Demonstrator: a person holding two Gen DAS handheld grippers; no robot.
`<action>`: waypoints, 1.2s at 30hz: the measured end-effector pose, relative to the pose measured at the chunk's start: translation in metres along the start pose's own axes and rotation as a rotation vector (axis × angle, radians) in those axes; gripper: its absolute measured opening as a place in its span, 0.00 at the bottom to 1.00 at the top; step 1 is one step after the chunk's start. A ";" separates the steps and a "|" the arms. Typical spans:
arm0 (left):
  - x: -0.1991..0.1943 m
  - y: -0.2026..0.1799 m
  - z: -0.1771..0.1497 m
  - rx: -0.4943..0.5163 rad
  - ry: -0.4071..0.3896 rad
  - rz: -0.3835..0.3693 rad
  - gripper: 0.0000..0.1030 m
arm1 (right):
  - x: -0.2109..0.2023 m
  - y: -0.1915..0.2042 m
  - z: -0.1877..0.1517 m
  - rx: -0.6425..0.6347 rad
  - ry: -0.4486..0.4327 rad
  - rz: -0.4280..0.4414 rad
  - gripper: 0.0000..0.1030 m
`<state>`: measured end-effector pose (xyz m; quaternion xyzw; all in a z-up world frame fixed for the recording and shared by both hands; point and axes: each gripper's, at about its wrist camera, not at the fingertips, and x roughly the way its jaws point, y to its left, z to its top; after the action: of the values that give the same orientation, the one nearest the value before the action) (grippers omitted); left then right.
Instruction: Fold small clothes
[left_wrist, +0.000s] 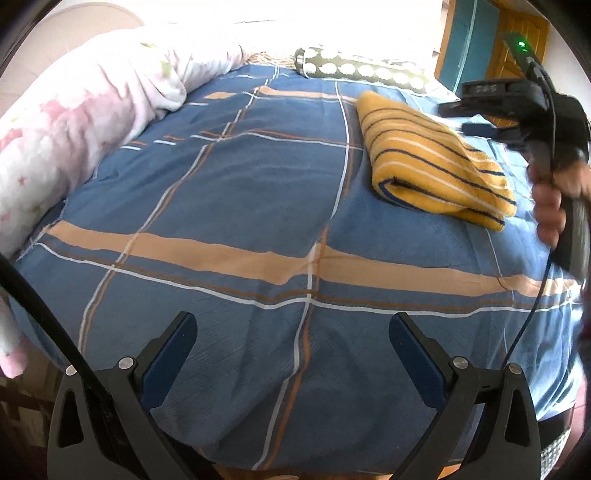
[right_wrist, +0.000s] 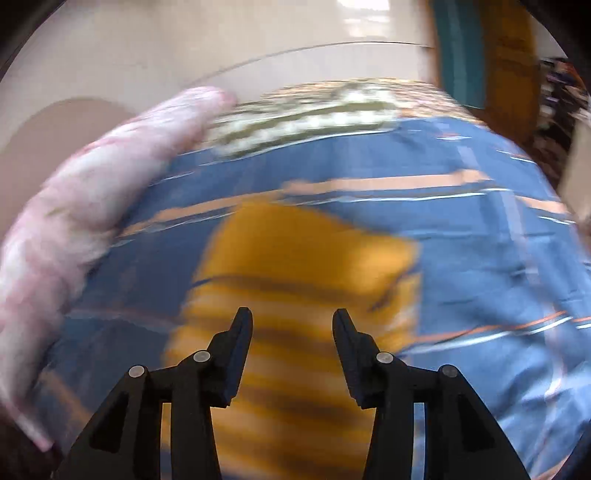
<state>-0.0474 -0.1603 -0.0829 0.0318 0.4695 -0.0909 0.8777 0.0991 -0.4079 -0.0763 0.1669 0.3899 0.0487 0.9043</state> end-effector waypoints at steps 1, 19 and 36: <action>-0.003 -0.002 -0.001 0.003 -0.006 0.002 1.00 | 0.004 0.013 -0.011 -0.023 0.015 0.026 0.48; -0.064 0.009 0.004 -0.018 -0.248 0.068 1.00 | -0.081 0.023 -0.108 -0.167 -0.096 -0.263 0.64; -0.041 -0.056 -0.006 0.144 -0.115 0.031 1.00 | -0.109 -0.030 -0.179 -0.061 -0.067 -0.397 0.73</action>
<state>-0.0848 -0.2088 -0.0504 0.0967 0.4100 -0.1125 0.8999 -0.1063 -0.4127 -0.1259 0.0609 0.3830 -0.1243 0.9133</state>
